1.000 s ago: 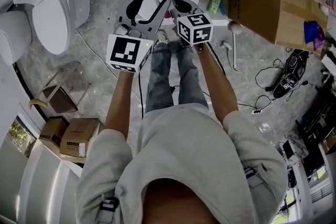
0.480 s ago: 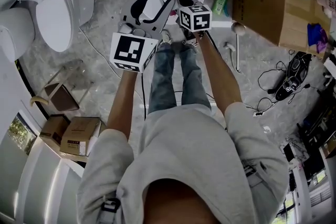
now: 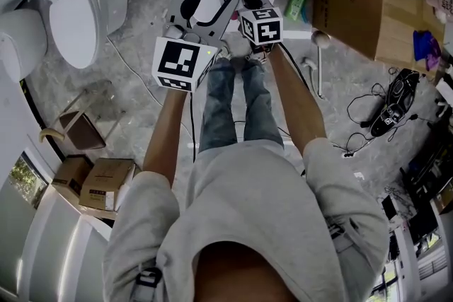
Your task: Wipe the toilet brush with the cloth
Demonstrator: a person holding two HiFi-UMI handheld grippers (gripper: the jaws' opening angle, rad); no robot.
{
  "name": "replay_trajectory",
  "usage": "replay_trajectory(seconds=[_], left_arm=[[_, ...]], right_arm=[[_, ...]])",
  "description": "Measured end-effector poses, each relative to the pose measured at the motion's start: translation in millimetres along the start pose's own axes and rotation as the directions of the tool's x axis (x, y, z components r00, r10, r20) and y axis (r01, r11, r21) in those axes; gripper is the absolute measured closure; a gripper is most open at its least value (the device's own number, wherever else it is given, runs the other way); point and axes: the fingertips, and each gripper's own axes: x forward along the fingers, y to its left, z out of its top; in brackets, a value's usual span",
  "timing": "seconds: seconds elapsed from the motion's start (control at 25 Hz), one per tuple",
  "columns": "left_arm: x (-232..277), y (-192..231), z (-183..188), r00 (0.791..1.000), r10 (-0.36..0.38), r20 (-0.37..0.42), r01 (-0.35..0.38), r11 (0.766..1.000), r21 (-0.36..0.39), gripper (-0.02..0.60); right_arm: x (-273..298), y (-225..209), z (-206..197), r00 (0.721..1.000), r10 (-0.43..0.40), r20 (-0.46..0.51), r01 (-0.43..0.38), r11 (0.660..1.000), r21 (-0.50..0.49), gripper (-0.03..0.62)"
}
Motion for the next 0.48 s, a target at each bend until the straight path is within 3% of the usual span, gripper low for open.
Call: replay_trajectory(seconds=[0.32,0.48], left_arm=[[0,0,-2,1.000,0.007,-0.009,-0.007,1.000,0.000,0.364],[2,1,-2,1.000,0.014,-0.007,-0.014,1.000,-0.006,0.364]], right_arm=[[-65,25,23,0.989,-0.019,0.147,0.029,0.997,-0.065,0.534],[-86,44,35,0.978,0.007,0.210,-0.001,1.000,-0.029,0.534]])
